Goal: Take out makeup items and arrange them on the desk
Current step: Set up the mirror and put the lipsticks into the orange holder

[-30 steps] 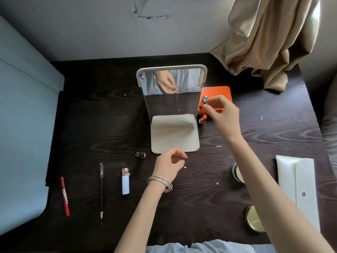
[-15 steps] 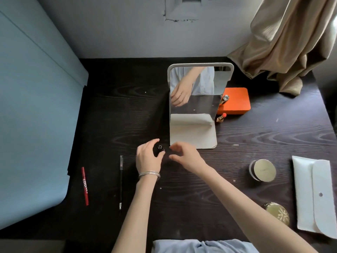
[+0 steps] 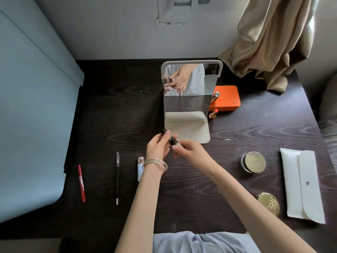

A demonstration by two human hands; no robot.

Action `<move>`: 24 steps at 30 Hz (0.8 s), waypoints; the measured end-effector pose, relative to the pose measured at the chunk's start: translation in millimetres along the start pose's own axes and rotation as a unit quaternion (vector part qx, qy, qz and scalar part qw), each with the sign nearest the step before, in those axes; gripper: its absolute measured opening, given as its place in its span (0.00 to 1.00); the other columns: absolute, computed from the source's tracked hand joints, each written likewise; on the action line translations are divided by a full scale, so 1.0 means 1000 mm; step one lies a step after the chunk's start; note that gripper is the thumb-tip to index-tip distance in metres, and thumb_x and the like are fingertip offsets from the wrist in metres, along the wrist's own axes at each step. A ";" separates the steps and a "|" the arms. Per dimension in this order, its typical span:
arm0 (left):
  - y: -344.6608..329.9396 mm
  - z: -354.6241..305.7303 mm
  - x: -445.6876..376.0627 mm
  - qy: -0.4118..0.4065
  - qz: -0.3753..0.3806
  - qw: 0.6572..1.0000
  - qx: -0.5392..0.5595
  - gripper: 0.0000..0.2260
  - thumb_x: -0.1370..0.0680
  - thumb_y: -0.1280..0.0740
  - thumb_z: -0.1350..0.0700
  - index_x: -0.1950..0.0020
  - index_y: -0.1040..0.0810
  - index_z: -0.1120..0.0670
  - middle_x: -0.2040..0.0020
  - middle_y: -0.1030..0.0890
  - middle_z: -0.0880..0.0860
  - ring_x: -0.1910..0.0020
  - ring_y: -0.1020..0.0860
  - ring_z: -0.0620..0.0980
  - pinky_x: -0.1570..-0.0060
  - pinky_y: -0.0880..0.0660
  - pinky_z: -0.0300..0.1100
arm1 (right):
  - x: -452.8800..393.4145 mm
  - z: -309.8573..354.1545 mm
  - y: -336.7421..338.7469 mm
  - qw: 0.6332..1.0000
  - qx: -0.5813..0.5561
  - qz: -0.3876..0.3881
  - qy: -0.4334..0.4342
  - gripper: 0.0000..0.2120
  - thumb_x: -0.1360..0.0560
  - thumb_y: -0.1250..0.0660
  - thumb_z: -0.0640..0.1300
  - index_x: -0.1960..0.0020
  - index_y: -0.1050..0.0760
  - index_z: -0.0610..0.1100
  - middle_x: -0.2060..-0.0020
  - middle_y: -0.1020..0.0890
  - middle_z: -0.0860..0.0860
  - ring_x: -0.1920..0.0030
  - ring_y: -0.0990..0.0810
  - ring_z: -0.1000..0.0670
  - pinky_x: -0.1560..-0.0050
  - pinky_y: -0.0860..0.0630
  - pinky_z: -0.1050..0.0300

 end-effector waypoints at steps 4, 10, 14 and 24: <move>-0.010 0.015 0.004 0.074 -0.018 0.997 -0.004 0.09 0.22 0.35 0.50 0.49 0.22 0.55 0.58 0.16 0.47 0.55 0.20 0.41 0.39 0.35 0.45 | 0.014 0.003 0.010 0.999 0.030 -0.027 -0.025 0.15 0.21 0.41 0.50 0.64 0.26 0.48 0.70 0.21 0.55 0.72 0.32 0.55 0.68 0.35 0.62; -0.024 0.028 0.013 0.136 -0.048 0.989 0.032 0.15 0.26 0.31 0.49 0.44 0.22 0.57 0.56 0.15 0.48 0.56 0.20 0.40 0.50 0.32 0.44 | 0.025 0.000 0.032 0.982 0.161 -0.069 -0.065 0.19 0.22 0.42 0.53 0.70 0.31 0.49 0.78 0.26 0.55 0.70 0.30 0.54 0.56 0.38 0.52; -0.024 0.037 0.016 0.135 -0.108 0.985 0.026 0.15 0.29 0.27 0.50 0.49 0.21 0.58 0.53 0.15 0.53 0.60 0.20 0.42 0.46 0.28 0.44 | 0.035 0.005 0.037 0.928 0.347 -0.127 -0.047 0.14 0.21 0.45 0.54 0.60 0.27 0.49 0.66 0.24 0.53 0.53 0.27 0.50 0.50 0.40 0.50; -0.059 0.025 0.033 0.115 0.181 0.957 0.193 0.13 0.18 0.47 0.55 0.43 0.25 0.57 0.45 0.19 0.57 0.44 0.22 0.52 0.43 0.26 0.47 | 0.046 -0.014 0.036 0.973 -0.212 0.005 -0.093 0.12 0.22 0.38 0.50 0.57 0.23 0.43 0.67 0.24 0.51 0.65 0.28 0.57 0.67 0.37 0.64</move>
Point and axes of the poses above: each hand's wrist, its own x-axis away from the middle knuckle, its own y-axis out of the back of the hand, z = x × y, the point moved 7 cm from there along -x, towards the middle knuckle
